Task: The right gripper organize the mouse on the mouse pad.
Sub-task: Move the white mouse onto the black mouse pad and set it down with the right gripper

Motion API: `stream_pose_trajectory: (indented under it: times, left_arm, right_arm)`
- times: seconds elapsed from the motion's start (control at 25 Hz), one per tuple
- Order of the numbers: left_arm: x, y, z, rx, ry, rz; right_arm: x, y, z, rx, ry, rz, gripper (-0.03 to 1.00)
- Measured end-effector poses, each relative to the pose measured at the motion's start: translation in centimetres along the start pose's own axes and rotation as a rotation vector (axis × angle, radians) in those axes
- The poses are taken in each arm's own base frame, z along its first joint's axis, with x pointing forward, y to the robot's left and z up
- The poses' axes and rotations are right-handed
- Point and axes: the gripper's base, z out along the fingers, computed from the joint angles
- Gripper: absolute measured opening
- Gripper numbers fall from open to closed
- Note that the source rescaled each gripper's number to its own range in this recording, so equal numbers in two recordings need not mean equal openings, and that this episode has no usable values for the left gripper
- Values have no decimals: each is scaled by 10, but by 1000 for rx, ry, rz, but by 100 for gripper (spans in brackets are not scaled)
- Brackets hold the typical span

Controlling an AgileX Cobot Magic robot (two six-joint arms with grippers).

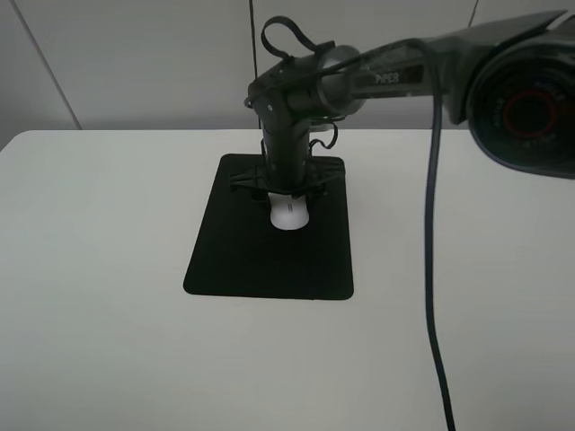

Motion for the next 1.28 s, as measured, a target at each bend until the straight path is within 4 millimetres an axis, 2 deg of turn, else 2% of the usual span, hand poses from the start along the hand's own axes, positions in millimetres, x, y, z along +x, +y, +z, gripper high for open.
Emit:
stream_pose_trajectory:
  times: [0.36, 0.92, 0.96, 1.08, 1.12, 1.2, 1.28]
  left_arm:
    - [0, 0, 0, 0, 0, 0]
    - [0, 0, 0, 0, 0, 0]
    - [0, 0, 0, 0, 0, 0]
    - [0, 0, 0, 0, 0, 0]
    - [0, 0, 0, 0, 0, 0]
    - [0, 0, 0, 0, 0, 0]
    - [0, 0, 0, 0, 0, 0]
  right_arm:
    - [5, 6, 10, -4, 0, 4, 0]
    - [4, 6, 10, -4, -2, 4, 0]
    - [4, 6, 10, -4, -2, 4, 7]
    - [4, 6, 11, -4, -1, 4, 57]
    - [4, 6, 11, -3, -2, 3, 68]
    - [4, 6, 11, -3, -2, 2, 78]
    - [4, 6, 11, -3, -3, 2, 83]
